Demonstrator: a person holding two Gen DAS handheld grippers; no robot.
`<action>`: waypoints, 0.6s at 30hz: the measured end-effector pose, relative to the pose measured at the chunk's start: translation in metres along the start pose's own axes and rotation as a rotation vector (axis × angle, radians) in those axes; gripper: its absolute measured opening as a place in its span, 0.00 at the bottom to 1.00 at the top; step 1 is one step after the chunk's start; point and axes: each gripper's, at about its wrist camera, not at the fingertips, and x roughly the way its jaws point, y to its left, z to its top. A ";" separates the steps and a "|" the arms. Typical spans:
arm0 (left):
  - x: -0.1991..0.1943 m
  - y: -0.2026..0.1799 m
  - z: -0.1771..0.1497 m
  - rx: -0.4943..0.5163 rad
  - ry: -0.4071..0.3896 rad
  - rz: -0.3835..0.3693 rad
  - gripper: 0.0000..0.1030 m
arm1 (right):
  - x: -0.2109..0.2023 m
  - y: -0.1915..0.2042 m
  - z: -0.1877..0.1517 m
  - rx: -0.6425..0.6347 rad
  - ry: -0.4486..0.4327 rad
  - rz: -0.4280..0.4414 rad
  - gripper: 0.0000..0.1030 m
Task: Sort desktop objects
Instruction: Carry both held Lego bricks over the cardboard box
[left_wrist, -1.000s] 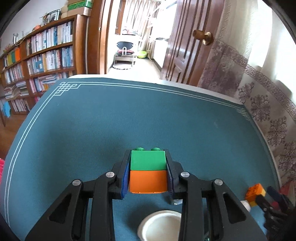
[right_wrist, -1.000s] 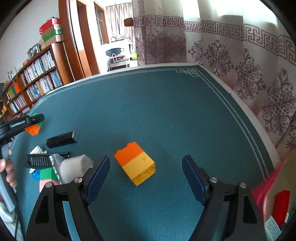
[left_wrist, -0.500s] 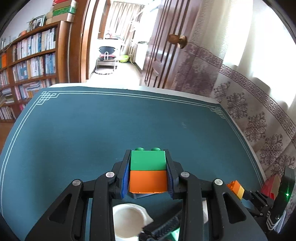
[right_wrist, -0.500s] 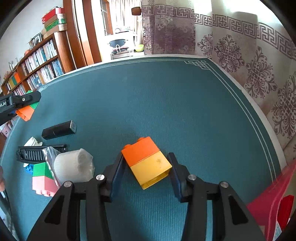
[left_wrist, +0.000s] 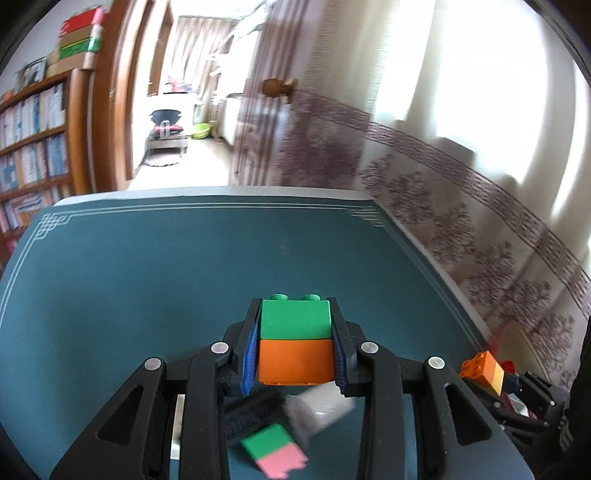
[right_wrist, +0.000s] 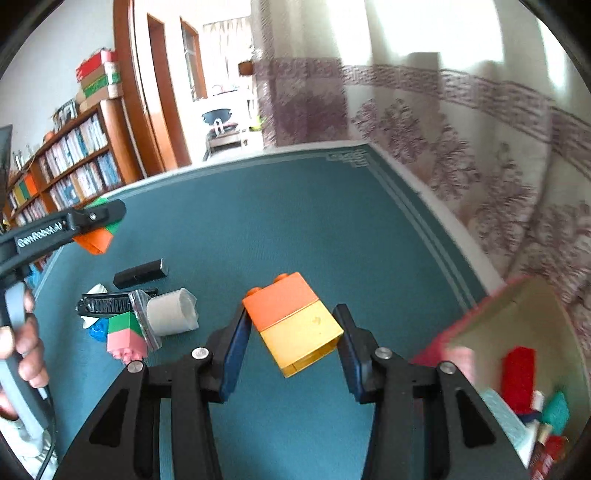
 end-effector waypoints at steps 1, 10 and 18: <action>-0.001 -0.009 -0.001 0.014 0.000 -0.019 0.34 | -0.007 -0.003 -0.001 0.005 -0.007 -0.007 0.48; -0.016 -0.064 -0.011 0.127 0.000 -0.118 0.34 | -0.063 -0.051 -0.023 0.083 -0.048 -0.112 0.48; -0.026 -0.095 -0.022 0.184 0.013 -0.196 0.34 | -0.102 -0.106 -0.051 0.197 -0.053 -0.239 0.48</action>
